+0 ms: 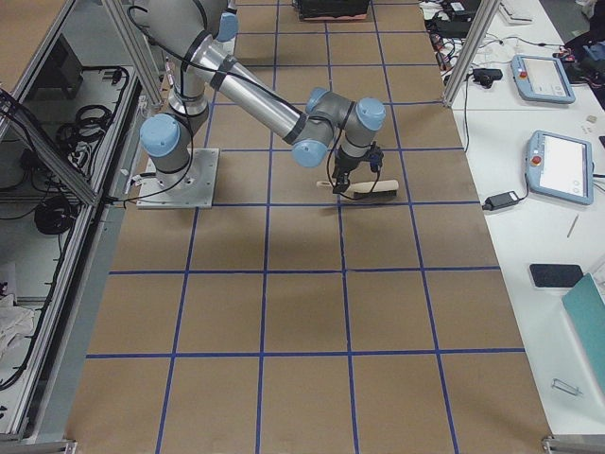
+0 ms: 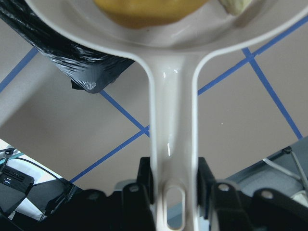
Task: Sweep and dump trash into bin
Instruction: 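Tilt the dustpan over the bin with the left gripper to dump contents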
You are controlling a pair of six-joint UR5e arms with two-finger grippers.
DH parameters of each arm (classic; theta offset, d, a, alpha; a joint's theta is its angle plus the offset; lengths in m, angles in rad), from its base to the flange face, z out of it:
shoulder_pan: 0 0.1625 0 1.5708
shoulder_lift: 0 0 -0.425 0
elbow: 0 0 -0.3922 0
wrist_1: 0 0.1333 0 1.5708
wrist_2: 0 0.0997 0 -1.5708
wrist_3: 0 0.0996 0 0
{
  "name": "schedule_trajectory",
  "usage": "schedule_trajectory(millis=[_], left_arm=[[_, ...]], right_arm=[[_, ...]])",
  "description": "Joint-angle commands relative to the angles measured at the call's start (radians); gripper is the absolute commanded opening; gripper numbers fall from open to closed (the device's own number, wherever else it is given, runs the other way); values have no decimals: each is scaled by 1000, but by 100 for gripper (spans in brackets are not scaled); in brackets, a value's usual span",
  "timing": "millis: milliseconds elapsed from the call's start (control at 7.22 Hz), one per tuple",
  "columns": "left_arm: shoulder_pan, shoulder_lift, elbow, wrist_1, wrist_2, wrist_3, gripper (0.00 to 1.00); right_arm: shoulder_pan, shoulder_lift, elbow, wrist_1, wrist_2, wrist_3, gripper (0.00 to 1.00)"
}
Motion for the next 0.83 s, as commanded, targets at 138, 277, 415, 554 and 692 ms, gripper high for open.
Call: schedule_trajectory(millis=[138, 277, 415, 554, 692], left_arm=[[-20, 15, -17, 31, 22, 34, 3], [-20, 23, -32, 34, 22, 39, 3], [-21, 33, -38, 34, 22, 40, 3], [-21, 40, -38, 35, 22, 42, 3], [-21, 46, -34, 41, 17, 61, 1]], right_arm=[[0, -86, -32, 41, -38, 2, 100], [3, -153, -55, 101, -29, 5, 100], [6, -211, -85, 121, -31, 14, 100], [18, -268, -102, 150, -29, 14, 100], [35, -328, -112, 205, -28, 37, 100]])
